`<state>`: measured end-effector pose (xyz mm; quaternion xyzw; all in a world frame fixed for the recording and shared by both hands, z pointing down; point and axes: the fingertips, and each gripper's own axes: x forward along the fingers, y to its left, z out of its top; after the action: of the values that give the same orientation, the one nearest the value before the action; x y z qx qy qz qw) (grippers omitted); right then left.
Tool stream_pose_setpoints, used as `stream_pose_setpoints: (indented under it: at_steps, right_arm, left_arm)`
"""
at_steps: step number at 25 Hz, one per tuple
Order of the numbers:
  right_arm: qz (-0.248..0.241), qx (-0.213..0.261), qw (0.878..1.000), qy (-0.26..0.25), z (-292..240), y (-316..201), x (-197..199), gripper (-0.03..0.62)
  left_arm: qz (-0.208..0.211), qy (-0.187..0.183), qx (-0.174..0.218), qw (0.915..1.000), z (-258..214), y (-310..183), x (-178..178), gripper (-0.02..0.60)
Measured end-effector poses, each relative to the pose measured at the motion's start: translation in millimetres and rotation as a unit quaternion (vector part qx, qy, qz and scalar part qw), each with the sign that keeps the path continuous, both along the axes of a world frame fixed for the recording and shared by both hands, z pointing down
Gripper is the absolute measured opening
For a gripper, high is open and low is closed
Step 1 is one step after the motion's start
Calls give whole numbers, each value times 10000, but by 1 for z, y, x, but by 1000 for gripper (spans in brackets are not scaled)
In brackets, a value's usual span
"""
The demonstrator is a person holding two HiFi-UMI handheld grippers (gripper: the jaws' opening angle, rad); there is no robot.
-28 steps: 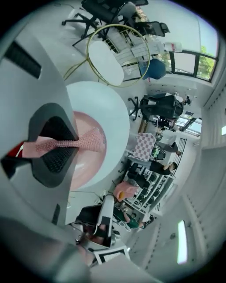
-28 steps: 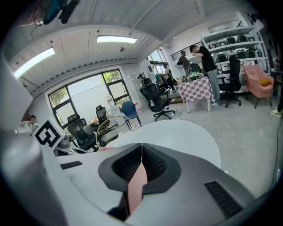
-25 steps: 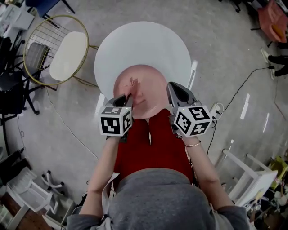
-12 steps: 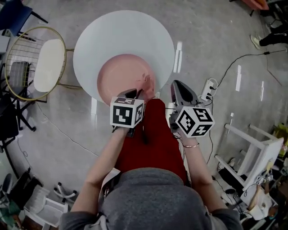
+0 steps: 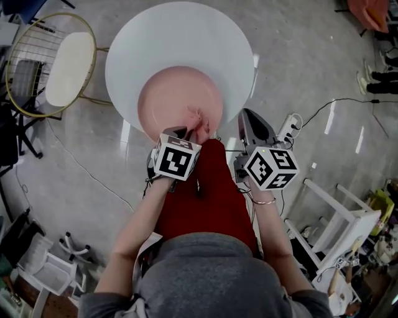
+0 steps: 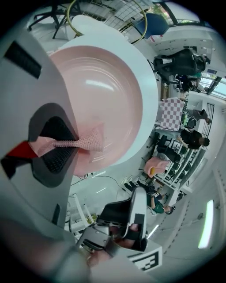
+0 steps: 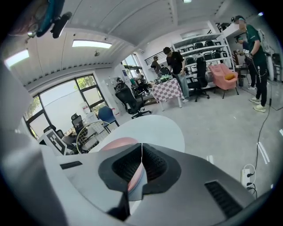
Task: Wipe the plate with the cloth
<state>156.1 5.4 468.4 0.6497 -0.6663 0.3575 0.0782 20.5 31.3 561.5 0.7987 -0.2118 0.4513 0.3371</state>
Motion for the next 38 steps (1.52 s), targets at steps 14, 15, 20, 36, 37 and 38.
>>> stream_pose_setpoints:
  at_steps: [14, 15, 20, 36, 37, 38]
  right_arm:
    - [-1544, 137, 9879, -43, -6, -60, -61, 29]
    - [-1627, 153, 9865, -45, -7, -62, -67, 29]
    - [-1925, 222, 9810, -55, -12, -65, -87, 29]
    - [-2205, 633, 9733, -111, -42, -66, -111, 29]
    - [-2211, 694, 9727, -112, -47, -66, -112, 29]
    - [-2214, 767, 9721, -112, -52, -67, -113, 29]
  left_arm:
    - [-1013, -826, 457, 9904, -1, -10, -85, 37]
    - [-1134, -829, 492, 9889, -2, -13, -91, 37]
    - [-1478, -954, 680, 9821, -6, -21, -115, 37]
    - [-2327, -701, 1703, 9550, -69, -67, -161, 35]
    - [-2386, -637, 1781, 9525, -77, -70, -162, 35]
    - [-2436, -574, 1875, 9498, -85, -74, -162, 35]
